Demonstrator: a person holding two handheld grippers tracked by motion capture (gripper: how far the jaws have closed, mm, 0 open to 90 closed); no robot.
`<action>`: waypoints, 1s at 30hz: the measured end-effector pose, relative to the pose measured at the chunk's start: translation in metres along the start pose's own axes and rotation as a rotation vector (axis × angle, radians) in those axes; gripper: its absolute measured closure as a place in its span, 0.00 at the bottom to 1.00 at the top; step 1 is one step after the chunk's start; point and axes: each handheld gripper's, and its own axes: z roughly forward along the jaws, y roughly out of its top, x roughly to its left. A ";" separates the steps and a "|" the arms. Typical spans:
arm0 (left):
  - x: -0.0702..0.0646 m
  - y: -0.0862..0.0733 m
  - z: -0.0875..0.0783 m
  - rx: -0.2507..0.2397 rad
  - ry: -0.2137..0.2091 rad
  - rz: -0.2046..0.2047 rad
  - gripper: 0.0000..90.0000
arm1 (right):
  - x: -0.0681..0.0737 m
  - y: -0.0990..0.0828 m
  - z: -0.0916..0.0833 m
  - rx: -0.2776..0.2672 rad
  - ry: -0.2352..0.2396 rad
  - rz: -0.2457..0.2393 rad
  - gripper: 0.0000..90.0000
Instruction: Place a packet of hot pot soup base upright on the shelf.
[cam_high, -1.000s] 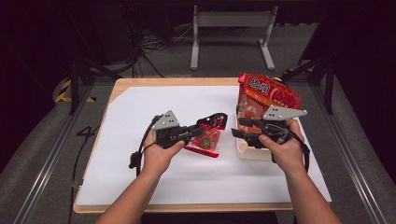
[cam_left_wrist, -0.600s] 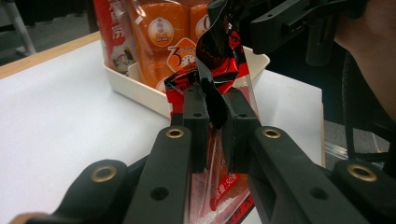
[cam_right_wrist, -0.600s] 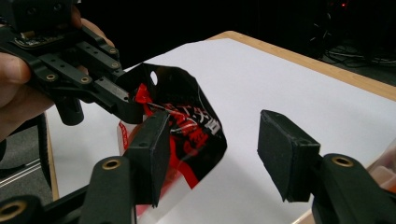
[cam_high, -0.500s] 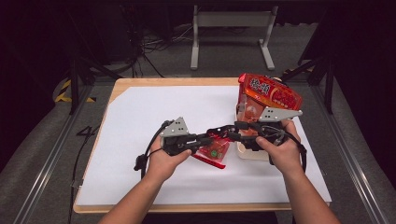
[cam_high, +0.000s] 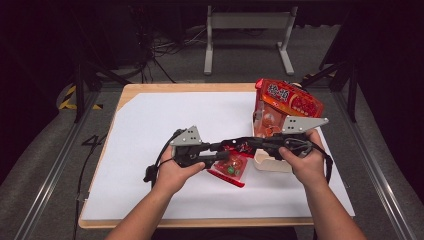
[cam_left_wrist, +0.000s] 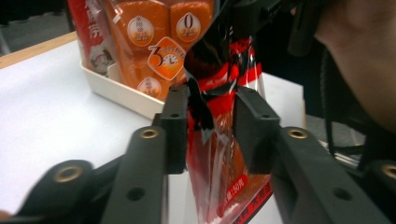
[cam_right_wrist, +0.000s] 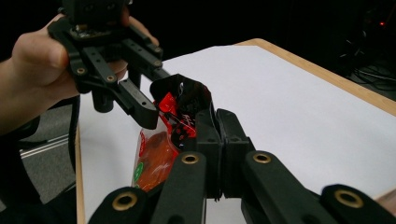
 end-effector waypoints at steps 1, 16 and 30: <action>0.001 0.001 -0.002 -0.009 0.018 0.008 0.67 | 0.000 0.000 0.000 0.004 0.008 -0.008 0.99; -0.015 0.013 -0.014 0.001 0.108 0.138 1.00 | 0.006 0.001 0.001 0.029 -0.020 -0.076 0.86; -0.022 0.017 -0.011 0.005 0.092 0.171 1.00 | 0.010 -0.003 0.018 0.077 -0.014 -0.070 0.68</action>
